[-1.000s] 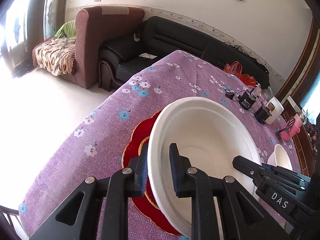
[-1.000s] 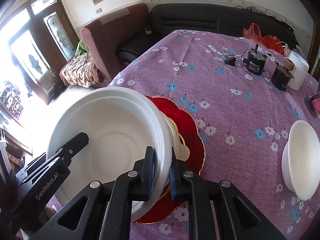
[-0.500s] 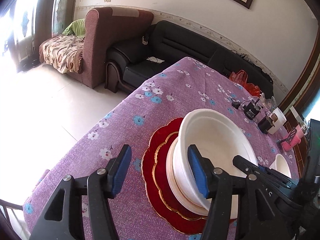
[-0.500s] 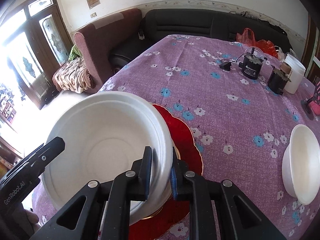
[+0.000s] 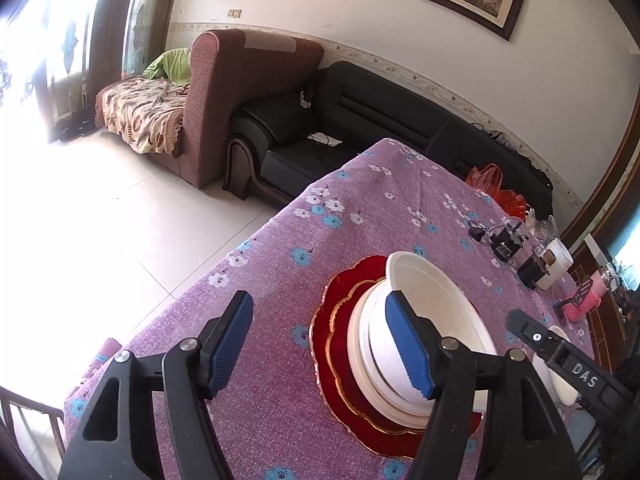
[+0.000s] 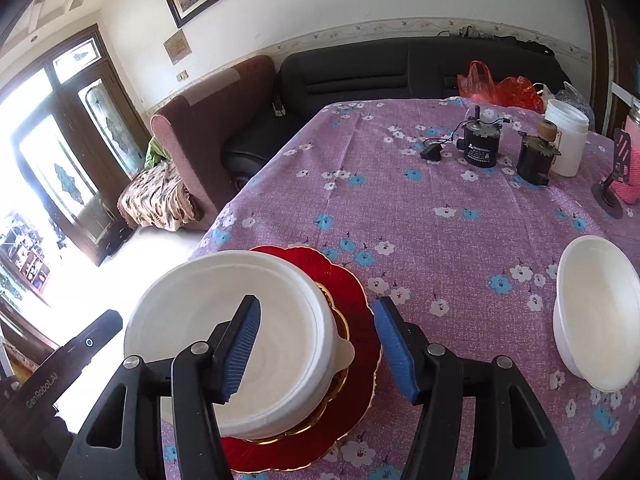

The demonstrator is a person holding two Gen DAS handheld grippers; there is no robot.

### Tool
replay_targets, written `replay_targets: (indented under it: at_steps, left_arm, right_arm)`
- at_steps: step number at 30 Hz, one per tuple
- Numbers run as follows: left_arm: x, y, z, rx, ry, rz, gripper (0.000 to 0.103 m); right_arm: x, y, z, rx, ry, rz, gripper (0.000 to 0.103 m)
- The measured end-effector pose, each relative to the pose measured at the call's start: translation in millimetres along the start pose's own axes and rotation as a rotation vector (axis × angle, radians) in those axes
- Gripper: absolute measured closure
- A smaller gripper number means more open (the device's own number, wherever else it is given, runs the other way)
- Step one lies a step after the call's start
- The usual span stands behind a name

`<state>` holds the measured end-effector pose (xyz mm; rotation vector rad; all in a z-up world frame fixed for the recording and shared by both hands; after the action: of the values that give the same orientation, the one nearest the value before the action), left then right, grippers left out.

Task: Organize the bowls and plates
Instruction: 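Lower the white plate into the large white bowl and open both grippers, then move both grippers toward the small white bowl on the cloth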

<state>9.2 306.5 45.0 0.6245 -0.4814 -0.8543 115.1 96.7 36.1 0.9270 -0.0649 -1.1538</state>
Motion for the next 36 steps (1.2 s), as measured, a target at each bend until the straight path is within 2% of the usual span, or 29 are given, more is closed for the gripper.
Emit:
replay_targets:
  at_steps: [5, 12, 19, 21, 25, 29, 34, 36]
  left_arm:
    - [8, -14, -19, -0.04, 0.067, -0.085, 0.035]
    - [14, -29, -37, -0.076, 0.122, -0.137, 0.035]
    - [7, -26, -26, -0.087, 0.086, -0.115, 0.035]
    - [3, -24, -18, -0.083, 0.074, -0.103, 0.031]
    - [1, -18, 8, -0.032, 0.031, -0.069, 0.029]
    - [28, -11, 43, 0.06, -0.034, -0.103, 0.026]
    - [89, -12, 86, 0.216, -0.097, -0.2, 0.003]
    - [118, -18, 96, 0.242, -0.127, -0.252, 0.001]
  right_arm:
    - [10, -3, 16, 0.021, 0.009, -0.021, 0.039]
    - [21, -3, 37, 0.051, 0.011, -0.047, 0.039]
    - [35, 0, 58, 0.091, 0.015, -0.079, 0.039]
    - [43, 1, 66, 0.103, 0.011, -0.09, 0.037]
    - [67, 0, 88, 0.136, -0.025, -0.106, 0.037]
    - [105, -1, 117, 0.176, -0.104, -0.129, 0.031]
    - [167, -3, 156, 0.23, -0.253, -0.155, 0.026]
    - [197, -7, 171, 0.253, -0.298, -0.199, 0.021]
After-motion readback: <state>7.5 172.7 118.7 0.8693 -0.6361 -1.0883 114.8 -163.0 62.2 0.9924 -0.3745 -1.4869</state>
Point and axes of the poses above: each gripper's, at about its wrist camera, not at the fingertips, and z roughly against the way its jaws point, x to its right, y to its top, the point moved 8 cm from there along -z, roughly the way its jaws point, and after that the axes turned 11 degrees about y, right-handed, at the moved point
